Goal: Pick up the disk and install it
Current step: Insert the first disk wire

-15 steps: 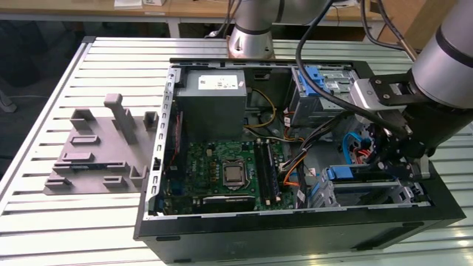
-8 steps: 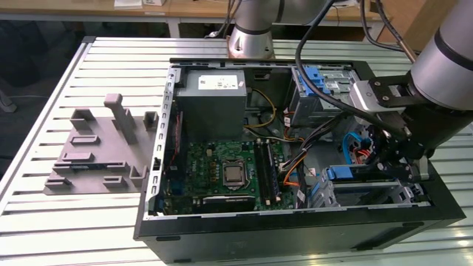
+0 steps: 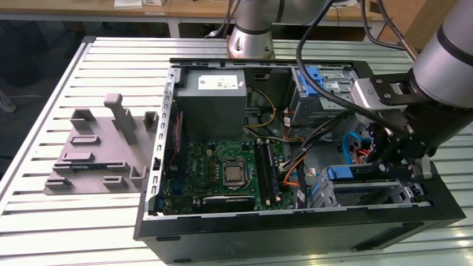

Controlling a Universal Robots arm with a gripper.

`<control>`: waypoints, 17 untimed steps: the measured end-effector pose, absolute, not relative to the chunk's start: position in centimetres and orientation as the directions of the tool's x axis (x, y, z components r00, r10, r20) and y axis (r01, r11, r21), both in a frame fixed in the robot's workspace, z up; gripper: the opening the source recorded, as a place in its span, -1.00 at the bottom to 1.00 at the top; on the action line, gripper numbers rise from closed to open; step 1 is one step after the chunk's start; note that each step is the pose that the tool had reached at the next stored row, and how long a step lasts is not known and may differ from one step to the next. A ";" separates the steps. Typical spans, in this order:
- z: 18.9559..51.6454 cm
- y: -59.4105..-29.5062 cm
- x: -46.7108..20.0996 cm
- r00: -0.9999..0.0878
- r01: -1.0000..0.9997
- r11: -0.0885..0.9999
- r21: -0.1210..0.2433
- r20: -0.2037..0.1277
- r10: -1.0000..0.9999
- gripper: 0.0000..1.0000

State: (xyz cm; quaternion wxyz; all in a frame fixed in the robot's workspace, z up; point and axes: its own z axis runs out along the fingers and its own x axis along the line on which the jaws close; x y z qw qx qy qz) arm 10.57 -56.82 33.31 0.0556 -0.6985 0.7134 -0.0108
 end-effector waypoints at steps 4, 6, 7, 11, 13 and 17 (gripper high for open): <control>33.8 -56.8 10.6 -0.018 -0.996 0.024 -0.090 -0.060 -0.998 -0.53; 33.9 -56.8 10.6 -0.018 -0.996 0.024 -0.088 -0.058 -0.998 -0.56; 34.0 -56.8 10.6 -0.019 -0.996 0.023 -0.087 -0.056 -0.998 -0.69; 34.1 -56.8 10.6 -0.019 -0.996 0.023 -0.084 -0.053 -0.998 -0.79; 34.2 -56.8 10.6 -0.019 -0.996 0.023 -0.084 -0.051 -0.999 -0.79; 34.2 -56.8 10.6 -0.019 -0.996 0.023 -0.082 -0.049 -0.999 -0.79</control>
